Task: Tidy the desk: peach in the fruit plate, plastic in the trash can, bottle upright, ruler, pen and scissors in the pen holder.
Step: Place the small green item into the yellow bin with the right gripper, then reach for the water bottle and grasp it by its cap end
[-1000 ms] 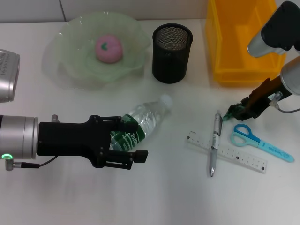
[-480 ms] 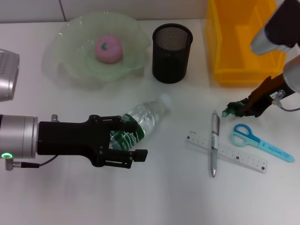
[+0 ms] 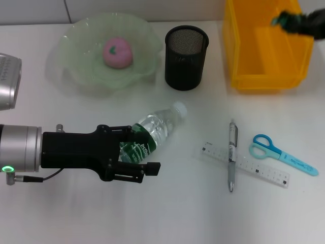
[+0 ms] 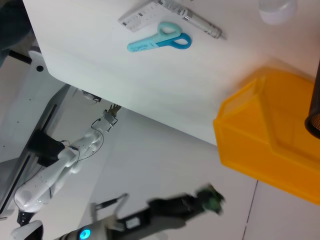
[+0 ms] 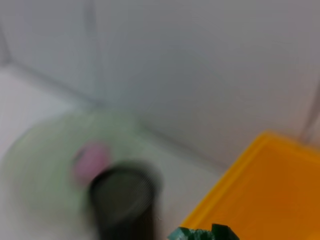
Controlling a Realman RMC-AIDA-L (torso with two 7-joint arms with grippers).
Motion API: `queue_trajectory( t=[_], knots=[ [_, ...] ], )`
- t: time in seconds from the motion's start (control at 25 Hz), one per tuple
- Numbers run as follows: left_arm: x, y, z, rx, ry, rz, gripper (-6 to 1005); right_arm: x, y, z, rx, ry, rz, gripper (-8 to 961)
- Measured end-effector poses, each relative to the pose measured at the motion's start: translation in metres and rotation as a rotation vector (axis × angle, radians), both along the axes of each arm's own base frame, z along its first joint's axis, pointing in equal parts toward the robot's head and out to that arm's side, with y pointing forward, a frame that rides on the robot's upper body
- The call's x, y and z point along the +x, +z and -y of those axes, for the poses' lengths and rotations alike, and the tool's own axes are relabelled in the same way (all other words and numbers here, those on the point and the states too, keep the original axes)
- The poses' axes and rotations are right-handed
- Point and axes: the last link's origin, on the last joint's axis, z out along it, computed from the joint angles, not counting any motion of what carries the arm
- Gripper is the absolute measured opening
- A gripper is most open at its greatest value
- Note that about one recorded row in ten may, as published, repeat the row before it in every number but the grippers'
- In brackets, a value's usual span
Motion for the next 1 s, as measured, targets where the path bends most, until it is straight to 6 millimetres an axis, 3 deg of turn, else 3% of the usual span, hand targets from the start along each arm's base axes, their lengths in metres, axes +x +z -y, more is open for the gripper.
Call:
queue_trajectory(
  t=[0.12, 0.2, 0.52, 0.6, 0.76, 0.92, 0.96, 1.0],
  knots=[
    [0.0, 0.0, 0.0, 0.0, 0.0, 0.0, 842, 0.011, -0.009, -0.009, 0.038, -0.037, -0.041, 173],
    [0.0, 0.0, 0.0, 0.0, 0.0, 0.0, 842, 0.021, -0.026, -0.02, 0.033, -0.07, -0.059, 188],
    [0.002, 0.0, -0.001, -0.003, -0.003, 0.003, 842, 0.022, -0.036, -0.026, 0.018, -0.06, -0.052, 245],
    [0.002, 0.0, -0.001, -0.002, -0.003, 0.002, 842, 0.022, -0.035, -0.025, 0.019, -0.058, -0.057, 465],
    [0.002, 0.001, -0.001, -0.003, 0.001, 0.002, 841, 0.021, -0.031, -0.019, 0.02, -0.041, -0.09, 644],
    [0.006, 0.006, -0.009, -0.011, 0.031, -0.006, 841, 0.023, -0.018, 0.016, -0.097, 0.094, -0.239, 769],
    [0.006, 0.006, -0.009, -0.011, 0.031, -0.006, 841, 0.023, -0.018, 0.016, -0.097, 0.094, -0.239, 796],
    [0.011, 0.012, -0.017, -0.028, 0.066, -0.023, 841, 0.029, -0.018, 0.041, -0.168, 0.17, -0.317, 822]
  ],
)
